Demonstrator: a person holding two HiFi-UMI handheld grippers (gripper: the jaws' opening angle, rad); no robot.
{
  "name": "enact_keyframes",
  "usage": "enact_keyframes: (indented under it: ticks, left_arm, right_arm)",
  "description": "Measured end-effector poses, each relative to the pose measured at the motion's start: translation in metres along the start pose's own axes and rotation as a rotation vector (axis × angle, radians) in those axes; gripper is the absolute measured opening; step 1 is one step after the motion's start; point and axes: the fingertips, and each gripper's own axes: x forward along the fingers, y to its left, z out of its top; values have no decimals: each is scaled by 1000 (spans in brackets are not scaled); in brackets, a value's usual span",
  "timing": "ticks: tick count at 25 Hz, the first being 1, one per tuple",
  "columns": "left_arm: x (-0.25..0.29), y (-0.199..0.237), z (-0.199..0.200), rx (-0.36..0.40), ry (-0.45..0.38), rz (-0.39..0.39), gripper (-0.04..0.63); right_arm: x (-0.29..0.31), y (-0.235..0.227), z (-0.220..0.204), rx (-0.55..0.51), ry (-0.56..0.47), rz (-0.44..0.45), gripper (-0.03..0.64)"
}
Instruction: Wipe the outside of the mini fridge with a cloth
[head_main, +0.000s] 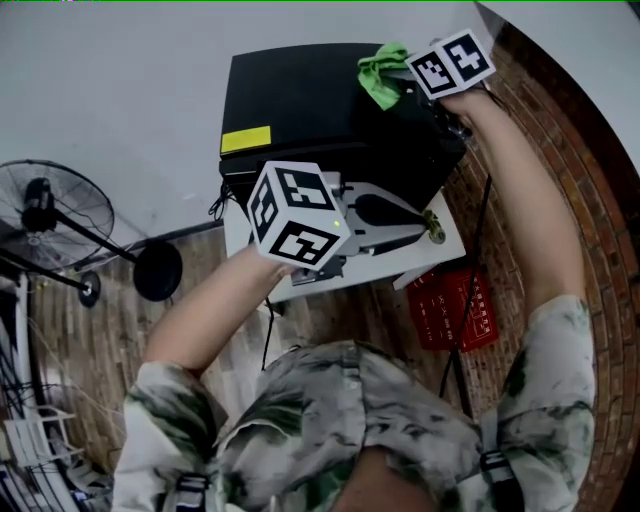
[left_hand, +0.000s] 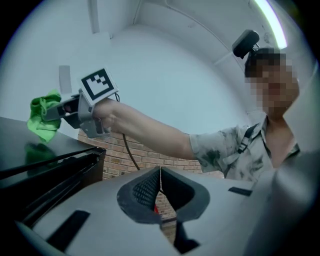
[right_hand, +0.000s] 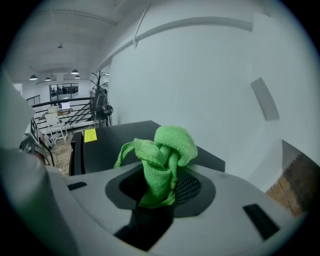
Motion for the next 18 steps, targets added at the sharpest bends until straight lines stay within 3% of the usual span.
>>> enact_keyframes:
  ticks: [11, 18]
  left_arm:
    - [-42, 7, -8, -16, 17, 46, 28]
    - [-57, 8, -12, -15, 18, 56, 28]
  right_arm:
    - [116, 144, 107, -111, -52, 240, 150]
    - [147, 150, 108, -137, -3, 230, 150]
